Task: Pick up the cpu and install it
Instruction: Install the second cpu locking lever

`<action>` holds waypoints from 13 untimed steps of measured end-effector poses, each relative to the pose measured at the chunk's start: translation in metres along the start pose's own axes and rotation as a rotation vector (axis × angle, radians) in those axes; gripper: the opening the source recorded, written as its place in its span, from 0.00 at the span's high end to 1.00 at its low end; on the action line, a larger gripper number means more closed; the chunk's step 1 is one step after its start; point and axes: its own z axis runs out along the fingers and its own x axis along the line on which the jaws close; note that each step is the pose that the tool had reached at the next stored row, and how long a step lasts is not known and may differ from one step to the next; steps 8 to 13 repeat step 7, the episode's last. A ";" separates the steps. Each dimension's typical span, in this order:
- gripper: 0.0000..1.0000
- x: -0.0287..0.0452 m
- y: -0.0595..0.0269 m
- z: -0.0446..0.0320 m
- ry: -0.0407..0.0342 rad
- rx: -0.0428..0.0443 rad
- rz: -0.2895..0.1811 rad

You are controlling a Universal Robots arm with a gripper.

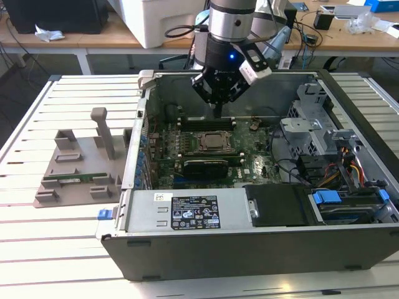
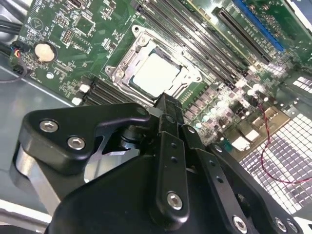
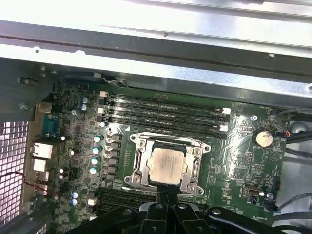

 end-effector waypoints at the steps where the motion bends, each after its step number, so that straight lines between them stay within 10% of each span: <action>1: 0.89 0.0000 0.0000 -0.0008 -0.0001 -0.0001 0.000; 13: 0.89 0.0001 0.0000 -0.0014 -0.0001 0.0000 0.000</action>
